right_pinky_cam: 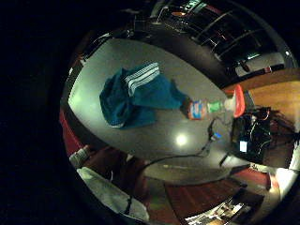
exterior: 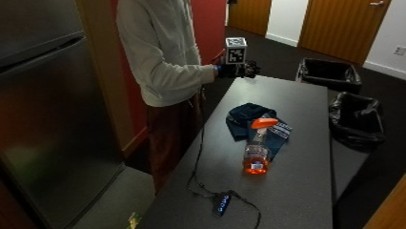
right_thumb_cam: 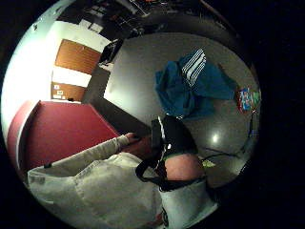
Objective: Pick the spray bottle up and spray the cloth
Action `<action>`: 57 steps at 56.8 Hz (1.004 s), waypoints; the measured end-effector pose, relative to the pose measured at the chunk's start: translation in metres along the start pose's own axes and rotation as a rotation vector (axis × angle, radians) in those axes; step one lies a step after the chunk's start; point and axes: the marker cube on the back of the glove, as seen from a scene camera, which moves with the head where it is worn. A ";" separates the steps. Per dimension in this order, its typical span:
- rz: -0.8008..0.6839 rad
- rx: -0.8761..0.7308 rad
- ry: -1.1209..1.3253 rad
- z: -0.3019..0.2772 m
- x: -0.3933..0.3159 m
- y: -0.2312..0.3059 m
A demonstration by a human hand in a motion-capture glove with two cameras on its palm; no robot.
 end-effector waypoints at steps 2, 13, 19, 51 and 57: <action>0.012 0.002 -0.004 0.002 -0.002 0.001; 0.061 0.060 -0.027 -0.001 0.015 0.017; 0.059 0.159 -0.076 -0.005 0.021 0.029; 0.322 0.326 -0.158 0.007 0.090 0.097; 0.393 0.365 -0.205 0.014 0.108 0.110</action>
